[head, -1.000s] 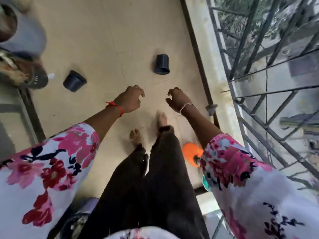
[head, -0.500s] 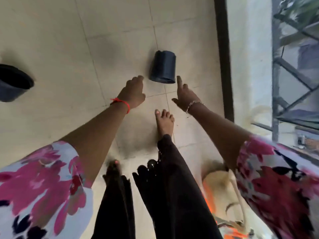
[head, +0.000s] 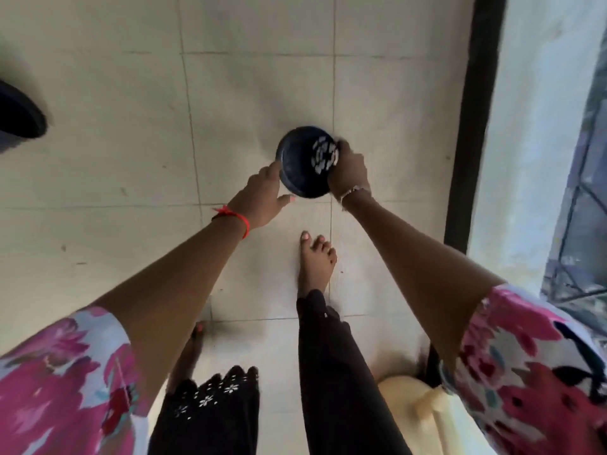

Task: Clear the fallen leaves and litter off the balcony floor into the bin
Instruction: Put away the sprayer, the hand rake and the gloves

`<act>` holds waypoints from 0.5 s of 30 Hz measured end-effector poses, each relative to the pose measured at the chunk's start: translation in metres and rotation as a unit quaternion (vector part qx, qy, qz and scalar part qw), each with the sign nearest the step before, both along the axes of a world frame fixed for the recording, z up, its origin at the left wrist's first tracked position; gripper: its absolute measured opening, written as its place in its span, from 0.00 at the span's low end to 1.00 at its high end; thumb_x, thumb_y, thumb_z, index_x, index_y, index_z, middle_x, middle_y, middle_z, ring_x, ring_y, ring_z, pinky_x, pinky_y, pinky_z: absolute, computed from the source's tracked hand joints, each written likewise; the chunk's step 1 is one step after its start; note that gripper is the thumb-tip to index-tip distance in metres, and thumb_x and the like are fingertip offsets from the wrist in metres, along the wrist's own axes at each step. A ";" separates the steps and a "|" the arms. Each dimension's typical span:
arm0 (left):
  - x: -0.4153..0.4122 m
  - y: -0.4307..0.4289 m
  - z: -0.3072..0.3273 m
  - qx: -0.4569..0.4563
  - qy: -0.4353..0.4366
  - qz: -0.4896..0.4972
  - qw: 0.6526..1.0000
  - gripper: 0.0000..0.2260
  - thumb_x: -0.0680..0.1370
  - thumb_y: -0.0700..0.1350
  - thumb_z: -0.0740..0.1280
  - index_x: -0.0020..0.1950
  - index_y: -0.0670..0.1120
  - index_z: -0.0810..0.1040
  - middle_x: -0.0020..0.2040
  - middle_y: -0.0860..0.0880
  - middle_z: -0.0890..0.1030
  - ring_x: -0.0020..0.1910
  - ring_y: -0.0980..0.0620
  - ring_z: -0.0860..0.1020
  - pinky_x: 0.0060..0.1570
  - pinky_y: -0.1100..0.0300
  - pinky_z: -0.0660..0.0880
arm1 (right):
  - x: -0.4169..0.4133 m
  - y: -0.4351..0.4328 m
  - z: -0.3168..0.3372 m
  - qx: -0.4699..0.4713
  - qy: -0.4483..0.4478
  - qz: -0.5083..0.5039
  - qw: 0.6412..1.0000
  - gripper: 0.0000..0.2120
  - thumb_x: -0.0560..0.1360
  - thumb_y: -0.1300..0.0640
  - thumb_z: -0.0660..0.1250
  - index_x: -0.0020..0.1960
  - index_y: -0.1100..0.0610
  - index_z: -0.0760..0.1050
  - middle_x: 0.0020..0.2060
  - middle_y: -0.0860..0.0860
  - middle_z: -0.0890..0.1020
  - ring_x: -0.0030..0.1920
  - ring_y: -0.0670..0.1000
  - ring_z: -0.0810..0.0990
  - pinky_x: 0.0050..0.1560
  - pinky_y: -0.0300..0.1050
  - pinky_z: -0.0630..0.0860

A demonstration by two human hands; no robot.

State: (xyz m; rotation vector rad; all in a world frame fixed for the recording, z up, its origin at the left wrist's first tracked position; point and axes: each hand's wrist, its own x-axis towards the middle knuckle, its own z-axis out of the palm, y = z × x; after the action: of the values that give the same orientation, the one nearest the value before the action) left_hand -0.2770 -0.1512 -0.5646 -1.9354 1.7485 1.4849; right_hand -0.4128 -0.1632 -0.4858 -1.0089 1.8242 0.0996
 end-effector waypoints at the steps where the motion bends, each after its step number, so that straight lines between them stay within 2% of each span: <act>1: 0.007 0.002 0.010 -0.005 0.017 0.037 0.999 0.29 0.78 0.45 0.64 0.75 0.41 0.55 0.69 0.37 0.67 0.68 0.40 0.67 0.66 0.51 0.65 | 0.004 -0.013 -0.006 -0.010 0.002 0.009 1.000 0.14 0.76 0.71 0.55 0.61 0.72 0.68 0.62 0.69 0.72 0.63 0.65 0.70 0.63 0.53 0.63; 5: 0.039 0.002 0.076 -0.039 0.028 0.176 0.983 0.25 0.80 0.48 0.61 0.73 0.40 0.59 0.65 0.38 0.72 0.65 0.39 0.70 0.60 0.53 0.67 | 0.035 -0.033 0.025 -0.053 -0.026 0.019 0.998 0.21 0.73 0.69 0.58 0.66 0.63 0.70 0.59 0.63 0.77 0.57 0.62 0.76 0.52 0.42 0.72; 6: 0.052 0.000 0.100 -0.059 0.020 0.209 0.976 0.25 0.80 0.48 0.61 0.73 0.39 0.59 0.65 0.38 0.72 0.65 0.39 0.70 0.60 0.52 0.67 | 0.045 -0.032 0.047 -0.059 -0.042 0.015 0.997 0.22 0.72 0.69 0.58 0.66 0.62 0.70 0.58 0.63 0.78 0.54 0.63 0.78 0.52 0.44 0.75; 8: 0.078 0.002 0.142 -0.097 0.015 0.266 0.959 0.23 0.79 0.45 0.62 0.71 0.37 0.61 0.62 0.35 0.74 0.62 0.36 0.71 0.60 0.49 0.69 | 0.065 -0.028 0.095 -0.079 -0.080 0.003 0.994 0.23 0.71 0.68 0.58 0.65 0.60 0.71 0.55 0.62 0.79 0.47 0.64 0.81 0.47 0.56 0.80; 10: 0.106 0.003 0.182 -0.115 0.030 0.313 0.942 0.17 0.79 0.42 0.62 0.66 0.37 0.68 0.56 0.33 0.75 0.56 0.32 0.75 0.54 0.44 0.74 | 0.085 -0.028 0.137 -0.108 -0.090 0.024 0.990 0.21 0.72 0.67 0.60 0.64 0.59 0.73 0.52 0.60 0.81 0.45 0.61 0.82 0.47 0.56 0.80; 11: 0.125 0.006 0.210 -0.117 0.041 0.339 0.933 0.13 0.79 0.41 0.62 0.61 0.36 0.71 0.53 0.32 0.76 0.52 0.32 0.77 0.49 0.41 0.76 | 0.100 -0.026 0.164 -0.122 -0.089 0.044 0.988 0.20 0.72 0.67 0.61 0.63 0.60 0.74 0.47 0.60 0.82 0.42 0.59 0.83 0.46 0.52 0.81; 13: 0.162 0.020 0.264 -0.113 0.069 0.381 0.915 0.09 0.79 0.39 0.61 0.53 0.34 0.76 0.49 0.33 0.77 0.46 0.34 0.79 0.39 0.40 0.79 | 0.132 -0.016 0.217 -0.122 -0.115 0.035 0.985 0.17 0.74 0.68 0.59 0.62 0.64 0.75 0.30 0.59 0.82 0.26 0.54 0.82 0.28 0.46 0.80; 14: 0.179 0.028 0.288 -0.116 0.083 0.391 0.909 0.08 0.79 0.37 0.60 0.51 0.33 0.76 0.48 0.33 0.78 0.42 0.35 0.80 0.34 0.42 0.79 | 0.148 -0.010 0.241 -0.115 -0.131 0.018 0.984 0.16 0.74 0.68 0.58 0.61 0.67 0.74 0.24 0.57 0.80 0.20 0.52 0.79 0.21 0.42 0.76; 15: 0.195 0.037 0.309 -0.119 0.099 0.397 0.905 0.08 0.79 0.36 0.60 0.50 0.33 0.76 0.46 0.33 0.77 0.38 0.36 0.80 0.28 0.47 0.79 | 0.163 -0.004 0.262 -0.115 -0.146 0.007 0.983 0.15 0.75 0.68 0.59 0.60 0.69 0.73 0.23 0.57 0.78 0.18 0.51 0.77 0.19 0.41 0.74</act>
State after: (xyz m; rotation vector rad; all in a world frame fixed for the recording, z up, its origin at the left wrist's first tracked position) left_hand -0.0821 -0.1137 -0.2556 -2.9501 1.2843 1.7907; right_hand -0.2502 -0.1668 -0.2242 -1.1316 1.5821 -0.2446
